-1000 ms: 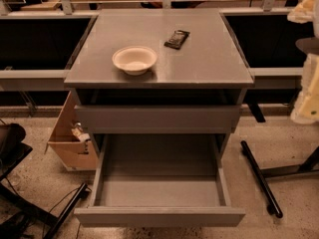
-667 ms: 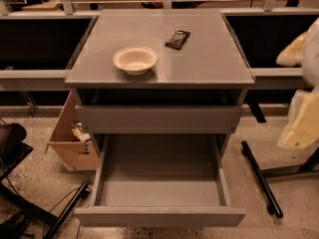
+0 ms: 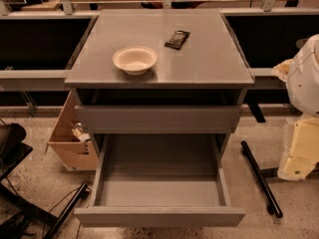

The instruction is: Close middle drawer

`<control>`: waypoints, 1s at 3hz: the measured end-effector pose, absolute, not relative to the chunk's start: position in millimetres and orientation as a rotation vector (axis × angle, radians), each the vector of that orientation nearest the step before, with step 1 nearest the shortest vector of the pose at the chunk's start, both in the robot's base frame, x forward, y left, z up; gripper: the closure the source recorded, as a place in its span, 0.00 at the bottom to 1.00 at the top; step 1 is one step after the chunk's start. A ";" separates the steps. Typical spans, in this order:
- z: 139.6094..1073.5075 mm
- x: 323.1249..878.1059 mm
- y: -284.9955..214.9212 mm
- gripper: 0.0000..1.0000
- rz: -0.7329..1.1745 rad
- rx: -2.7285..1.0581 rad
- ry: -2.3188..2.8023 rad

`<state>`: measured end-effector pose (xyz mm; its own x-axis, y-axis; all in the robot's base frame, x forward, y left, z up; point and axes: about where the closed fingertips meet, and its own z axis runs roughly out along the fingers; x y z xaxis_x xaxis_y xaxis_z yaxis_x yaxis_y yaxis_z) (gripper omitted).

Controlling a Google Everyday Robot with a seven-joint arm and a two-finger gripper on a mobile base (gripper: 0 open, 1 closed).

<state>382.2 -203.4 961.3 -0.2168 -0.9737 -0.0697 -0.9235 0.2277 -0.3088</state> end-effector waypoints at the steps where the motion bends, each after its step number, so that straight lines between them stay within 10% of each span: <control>1: 961.3 382.2 -203.4 0.00 -0.293 -1.787 2.254; 3: 921.8 359.8 -176.2 0.19 -0.239 -1.789 2.201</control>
Offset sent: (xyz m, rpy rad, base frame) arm -0.0126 0.0113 -0.0258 0.0386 -0.0260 -0.0106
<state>359.8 -176.2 921.8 -0.1839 -0.9754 -0.1218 -0.9265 0.2134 -0.3098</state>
